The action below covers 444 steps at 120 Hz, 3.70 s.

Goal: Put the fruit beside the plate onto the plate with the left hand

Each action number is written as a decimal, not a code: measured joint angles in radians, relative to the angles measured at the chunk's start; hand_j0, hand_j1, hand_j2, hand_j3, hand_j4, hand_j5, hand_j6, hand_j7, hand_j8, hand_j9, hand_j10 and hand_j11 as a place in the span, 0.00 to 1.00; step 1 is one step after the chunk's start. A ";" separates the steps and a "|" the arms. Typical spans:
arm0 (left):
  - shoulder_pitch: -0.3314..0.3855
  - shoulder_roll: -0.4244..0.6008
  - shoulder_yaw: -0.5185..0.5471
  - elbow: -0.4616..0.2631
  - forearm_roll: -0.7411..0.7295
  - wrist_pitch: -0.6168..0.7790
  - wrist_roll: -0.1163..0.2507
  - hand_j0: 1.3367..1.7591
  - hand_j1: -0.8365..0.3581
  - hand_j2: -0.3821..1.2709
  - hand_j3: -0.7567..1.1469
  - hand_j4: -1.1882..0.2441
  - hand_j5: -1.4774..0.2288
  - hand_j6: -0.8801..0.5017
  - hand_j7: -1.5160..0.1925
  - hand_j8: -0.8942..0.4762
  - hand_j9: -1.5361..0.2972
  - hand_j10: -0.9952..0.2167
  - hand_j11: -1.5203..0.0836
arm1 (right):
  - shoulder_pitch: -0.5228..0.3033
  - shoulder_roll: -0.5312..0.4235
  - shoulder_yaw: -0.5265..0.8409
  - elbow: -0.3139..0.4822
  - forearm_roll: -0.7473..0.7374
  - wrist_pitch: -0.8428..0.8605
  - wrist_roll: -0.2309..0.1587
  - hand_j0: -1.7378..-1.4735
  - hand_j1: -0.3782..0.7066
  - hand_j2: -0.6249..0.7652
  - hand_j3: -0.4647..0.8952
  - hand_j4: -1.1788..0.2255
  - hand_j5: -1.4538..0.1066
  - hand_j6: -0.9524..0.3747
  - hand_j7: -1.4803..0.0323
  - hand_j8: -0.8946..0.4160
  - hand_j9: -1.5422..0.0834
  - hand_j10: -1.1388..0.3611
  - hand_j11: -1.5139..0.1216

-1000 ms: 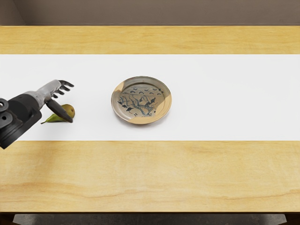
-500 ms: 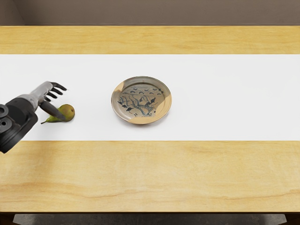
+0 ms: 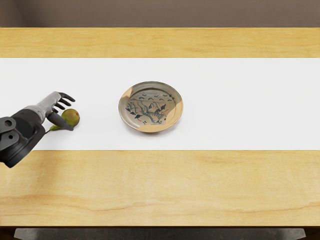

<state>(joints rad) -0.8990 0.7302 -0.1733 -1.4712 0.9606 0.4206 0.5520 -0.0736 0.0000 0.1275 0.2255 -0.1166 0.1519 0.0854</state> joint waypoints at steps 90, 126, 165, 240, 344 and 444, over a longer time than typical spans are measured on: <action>-0.001 -0.018 0.013 0.000 0.004 -0.009 0.004 0.75 0.50 0.42 0.40 0.38 0.38 0.28 0.40 0.29 0.38 0.32 0.42 | 0.000 0.000 0.000 0.000 0.000 0.000 0.000 0.30 0.05 0.45 0.34 0.83 0.92 0.71 0.96 0.67 0.94 0.75 0.91; -0.028 -0.037 0.013 -0.002 -0.016 -0.012 0.002 0.76 0.48 0.51 0.40 0.37 0.35 0.27 0.37 0.28 0.36 0.29 0.40 | 0.000 0.000 0.000 0.000 0.000 0.000 -0.001 0.30 0.05 0.45 0.34 0.83 0.92 0.71 0.96 0.67 0.94 0.75 0.91; -0.078 -0.041 -0.005 -0.015 -0.029 -0.032 0.002 0.76 0.47 0.51 0.40 0.37 0.34 0.29 0.37 0.29 0.35 0.29 0.39 | 0.000 0.000 0.000 0.000 0.000 0.000 0.000 0.30 0.05 0.45 0.34 0.83 0.92 0.71 0.96 0.67 0.94 0.75 0.91; -0.117 -0.155 -0.169 -0.027 -0.058 -0.109 0.003 0.76 0.44 0.58 0.40 0.37 0.33 0.27 0.36 0.28 0.36 0.28 0.40 | 0.000 0.000 0.000 0.000 0.000 0.000 0.000 0.30 0.05 0.45 0.34 0.83 0.92 0.71 0.96 0.67 0.94 0.75 0.91; -0.176 -0.420 -0.143 0.167 -0.055 -0.112 0.006 0.76 0.37 0.68 0.40 0.37 0.34 0.28 0.36 0.29 0.36 0.30 0.40 | 0.000 0.000 0.000 0.000 0.000 0.000 0.000 0.30 0.05 0.45 0.34 0.83 0.92 0.71 0.96 0.67 0.94 0.75 0.91; -0.244 -0.340 -0.143 0.171 -0.291 -0.216 0.002 0.76 0.90 0.26 0.40 0.77 0.80 0.58 0.82 0.59 0.77 0.75 0.87 | 0.000 0.000 0.000 0.000 0.000 0.000 0.000 0.30 0.05 0.45 0.34 0.83 0.92 0.71 0.96 0.67 0.94 0.75 0.91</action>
<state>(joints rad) -1.1428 0.3898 -0.3161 -1.3004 0.6694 0.2050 0.5535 -0.0736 0.0000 0.1273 0.2255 -0.1166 0.1519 0.0851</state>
